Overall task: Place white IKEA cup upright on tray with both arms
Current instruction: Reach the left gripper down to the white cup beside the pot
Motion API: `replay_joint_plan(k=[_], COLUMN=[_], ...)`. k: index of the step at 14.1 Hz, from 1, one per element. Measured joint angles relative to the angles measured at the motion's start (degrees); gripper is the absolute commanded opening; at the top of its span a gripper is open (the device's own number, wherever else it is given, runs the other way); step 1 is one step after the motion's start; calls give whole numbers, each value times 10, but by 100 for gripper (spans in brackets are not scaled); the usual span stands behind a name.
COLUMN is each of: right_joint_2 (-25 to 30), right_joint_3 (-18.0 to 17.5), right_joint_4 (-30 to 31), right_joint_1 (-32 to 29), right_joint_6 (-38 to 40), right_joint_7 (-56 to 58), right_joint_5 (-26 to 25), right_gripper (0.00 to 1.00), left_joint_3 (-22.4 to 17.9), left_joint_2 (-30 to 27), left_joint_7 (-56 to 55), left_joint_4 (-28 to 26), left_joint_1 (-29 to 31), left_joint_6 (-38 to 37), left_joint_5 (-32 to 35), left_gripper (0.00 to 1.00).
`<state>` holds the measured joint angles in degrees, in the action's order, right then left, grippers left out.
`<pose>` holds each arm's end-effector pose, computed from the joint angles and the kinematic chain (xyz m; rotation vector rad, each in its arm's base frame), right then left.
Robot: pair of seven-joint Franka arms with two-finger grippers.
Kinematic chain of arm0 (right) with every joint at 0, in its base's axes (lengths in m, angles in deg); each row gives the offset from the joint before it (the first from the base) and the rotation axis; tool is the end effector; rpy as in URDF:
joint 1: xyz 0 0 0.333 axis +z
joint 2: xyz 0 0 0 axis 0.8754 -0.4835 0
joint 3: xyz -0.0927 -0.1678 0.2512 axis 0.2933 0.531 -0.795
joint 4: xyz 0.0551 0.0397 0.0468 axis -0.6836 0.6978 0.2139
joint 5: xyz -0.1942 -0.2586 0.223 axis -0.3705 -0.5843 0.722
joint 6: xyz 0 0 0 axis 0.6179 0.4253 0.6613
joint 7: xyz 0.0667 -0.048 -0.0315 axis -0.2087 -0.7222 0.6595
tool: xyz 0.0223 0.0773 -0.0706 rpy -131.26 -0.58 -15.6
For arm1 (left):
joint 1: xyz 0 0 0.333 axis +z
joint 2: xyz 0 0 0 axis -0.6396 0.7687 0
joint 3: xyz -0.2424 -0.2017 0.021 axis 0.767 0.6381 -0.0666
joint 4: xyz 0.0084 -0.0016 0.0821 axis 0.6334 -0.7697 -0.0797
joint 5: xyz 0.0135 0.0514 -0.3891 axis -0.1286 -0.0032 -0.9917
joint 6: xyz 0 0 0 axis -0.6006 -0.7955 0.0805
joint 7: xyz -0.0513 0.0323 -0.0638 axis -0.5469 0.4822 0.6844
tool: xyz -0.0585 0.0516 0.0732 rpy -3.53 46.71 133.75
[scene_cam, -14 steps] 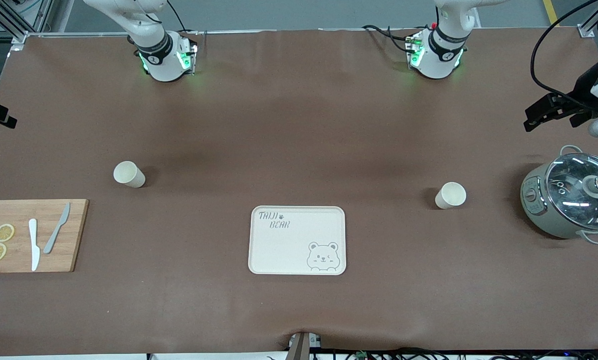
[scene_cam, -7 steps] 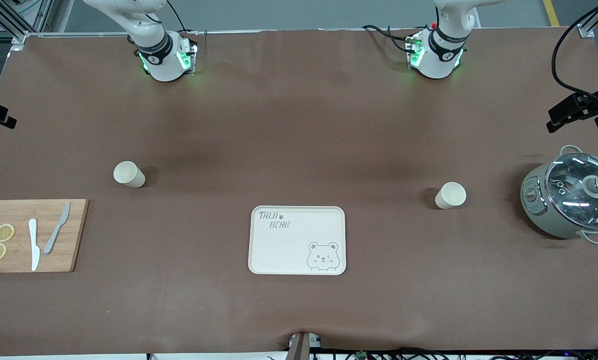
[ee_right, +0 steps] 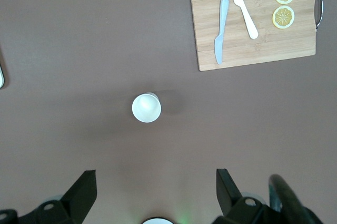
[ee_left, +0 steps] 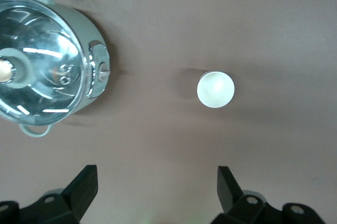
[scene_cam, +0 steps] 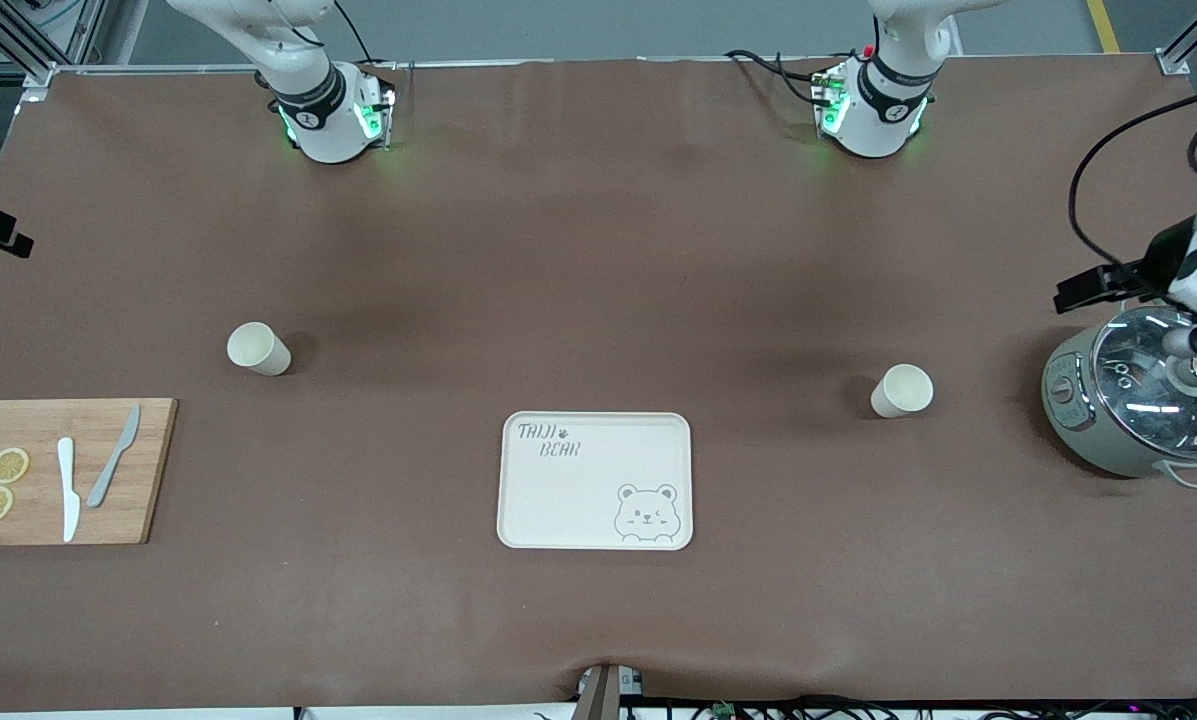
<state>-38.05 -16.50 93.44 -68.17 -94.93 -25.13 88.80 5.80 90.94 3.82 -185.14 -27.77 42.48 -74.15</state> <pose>0.5337 -0.1063 0.6338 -3.1263 0.1972 0.1403 0.5748 0.0243 0.5267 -3.0921 -0.1897 0.1848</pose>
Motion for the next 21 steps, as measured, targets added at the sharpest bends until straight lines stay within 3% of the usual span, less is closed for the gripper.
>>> replay_joint_plan(k=[5,10,14,17,19,20,21], right_joint_2=[-15,-37,-64,-88,-105,-113,-121], right_joint_3=[0,1,1,1,1,1,1], right_joint_4=[0,-4,-19,-20,-20,-21,-21], right_joint_1=[0,-1,-9,-14,-15,-16,-16], right_joint_6=[-1,-7,-22,-59,-82,-94,-104], right_joint_7=[0,0,0,0,0,0,0], right_joint_5=[0,-2,-6,-6,-6,-6,-6], right_gripper=[100,100,100,100,100,100,100], left_joint_3=[6,10,10,11,14,17,19], left_joint_2=[-1,4,36,76,100,111,120], left_joint_7=[-2,-2,-2,-2,-2,-2,-2], left_joint_4=[-121,-251,-290,-292,-291,-291,-291], left_joint_1=[-2,-3,-3,-3,-3,-4,-4], left_joint_6=[140,338,426,468,491,495,497], left_joint_5=[0,0,0,0,0,0,0], left_gripper=[100,100,100,94,79,58,48])
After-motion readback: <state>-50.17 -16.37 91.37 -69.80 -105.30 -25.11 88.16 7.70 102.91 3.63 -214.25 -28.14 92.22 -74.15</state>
